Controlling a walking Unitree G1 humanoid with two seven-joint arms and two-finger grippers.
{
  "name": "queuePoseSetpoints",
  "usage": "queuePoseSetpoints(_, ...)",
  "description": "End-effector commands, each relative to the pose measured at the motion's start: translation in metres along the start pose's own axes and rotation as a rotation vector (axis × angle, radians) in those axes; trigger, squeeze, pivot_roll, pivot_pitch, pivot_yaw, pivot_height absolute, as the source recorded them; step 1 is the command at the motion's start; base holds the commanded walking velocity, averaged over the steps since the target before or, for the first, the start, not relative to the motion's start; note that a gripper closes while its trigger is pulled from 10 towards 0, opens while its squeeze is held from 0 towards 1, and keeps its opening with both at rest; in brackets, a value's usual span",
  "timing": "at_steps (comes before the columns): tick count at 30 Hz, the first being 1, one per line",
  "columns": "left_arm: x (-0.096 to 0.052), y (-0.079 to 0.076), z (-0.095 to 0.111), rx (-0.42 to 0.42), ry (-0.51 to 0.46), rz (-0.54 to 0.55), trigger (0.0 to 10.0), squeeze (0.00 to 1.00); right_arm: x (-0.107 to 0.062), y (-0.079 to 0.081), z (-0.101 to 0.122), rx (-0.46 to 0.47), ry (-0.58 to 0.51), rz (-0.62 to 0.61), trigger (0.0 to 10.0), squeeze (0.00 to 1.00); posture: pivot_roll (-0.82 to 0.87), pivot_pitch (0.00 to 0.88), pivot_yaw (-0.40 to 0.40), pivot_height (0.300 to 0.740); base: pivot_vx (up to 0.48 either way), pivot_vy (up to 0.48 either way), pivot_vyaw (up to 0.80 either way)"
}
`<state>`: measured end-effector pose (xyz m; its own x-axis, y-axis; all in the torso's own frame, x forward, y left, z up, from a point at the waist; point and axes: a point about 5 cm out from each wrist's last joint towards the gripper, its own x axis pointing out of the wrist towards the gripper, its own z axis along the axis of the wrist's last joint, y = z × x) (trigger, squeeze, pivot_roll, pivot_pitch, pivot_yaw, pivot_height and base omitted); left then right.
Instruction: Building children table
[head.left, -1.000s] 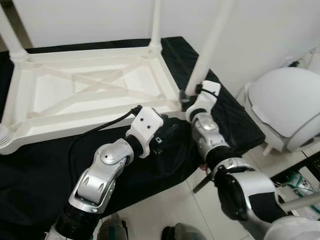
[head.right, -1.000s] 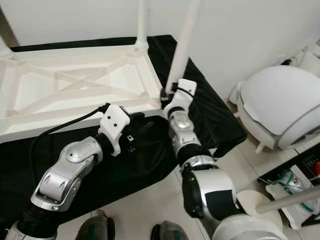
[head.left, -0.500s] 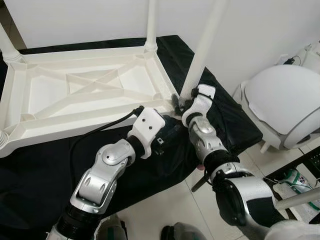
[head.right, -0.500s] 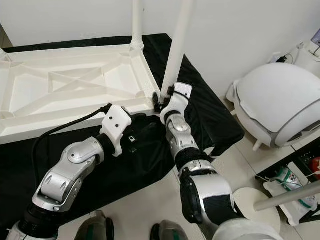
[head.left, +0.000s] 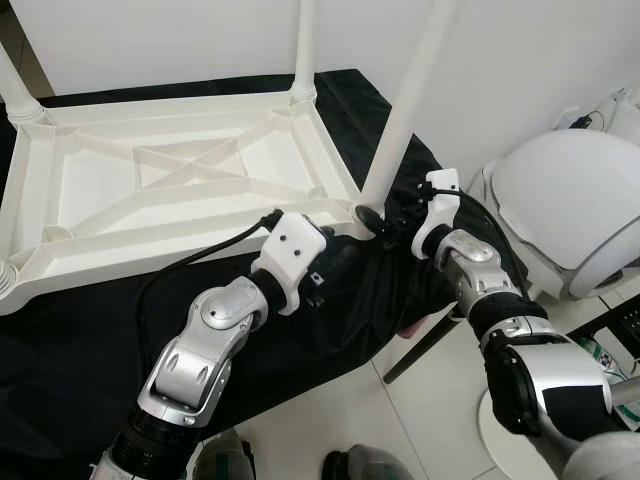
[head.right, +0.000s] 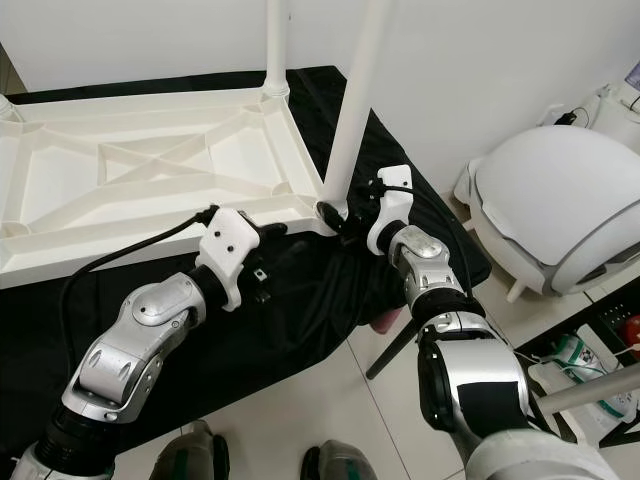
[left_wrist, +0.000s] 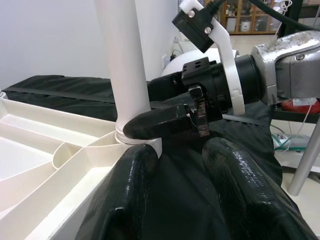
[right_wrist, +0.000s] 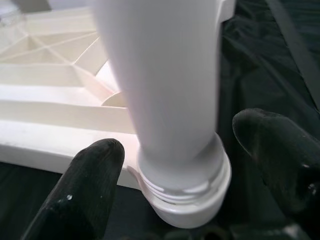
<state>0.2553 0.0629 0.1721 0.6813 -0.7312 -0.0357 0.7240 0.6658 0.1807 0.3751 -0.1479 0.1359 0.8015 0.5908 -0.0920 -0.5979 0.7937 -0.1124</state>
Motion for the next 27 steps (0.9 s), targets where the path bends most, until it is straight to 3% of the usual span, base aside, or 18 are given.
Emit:
queuePoseSetpoints(1, 0.000, -0.001, 0.000, 0.004, 0.002, -0.009, 10.0, 0.00, 0.002, 0.001, 0.003, -0.031, 0.012, 0.037, 10.0, 0.00, 0.01, 0.000, -0.069, 0.740, 0.000, 0.000, 0.00)
queuePoseSetpoints(16, 0.002, -0.002, 0.002, 0.009, -0.005, -0.012, 10.0, 0.00, 0.020, 0.013, 0.008, -0.060, 0.058, 0.044, 10.0, 0.00, 0.03, 0.000, -0.069, 0.740, 0.000, 0.000, 0.00)
queuePoseSetpoints(17, 0.002, -0.002, 0.002, 0.009, -0.004, -0.012, 10.0, 0.00, 0.019, 0.013, 0.005, -0.072, 0.078, 0.034, 6.4, 0.00, 0.03, 0.000, -0.066, 0.740, 0.000, 0.000, 0.00)
queuePoseSetpoints(19, 0.001, -0.002, 0.002, 0.009, -0.003, -0.012, 10.0, 0.00, 0.019, 0.013, 0.005, -0.075, 0.082, 0.031, 6.4, 0.00, 0.03, 0.000, -0.066, 0.740, 0.000, 0.000, 0.00)
queuePoseSetpoints(20, 0.001, -0.002, 0.002, 0.009, -0.002, -0.012, 10.0, 0.00, 0.019, 0.012, 0.003, -0.078, 0.090, 0.020, 0.0, 0.00, 0.03, 0.000, -0.062, 0.740, 0.000, 0.000, 0.00)
queuePoseSetpoints(27, 0.001, -0.003, 0.002, 0.008, -0.001, -0.016, 10.0, 0.00, 0.015, 0.008, 0.000, -0.070, 0.104, -0.006, 0.0, 0.00, 0.02, 0.000, -0.056, 0.740, 0.000, 0.000, 0.00)
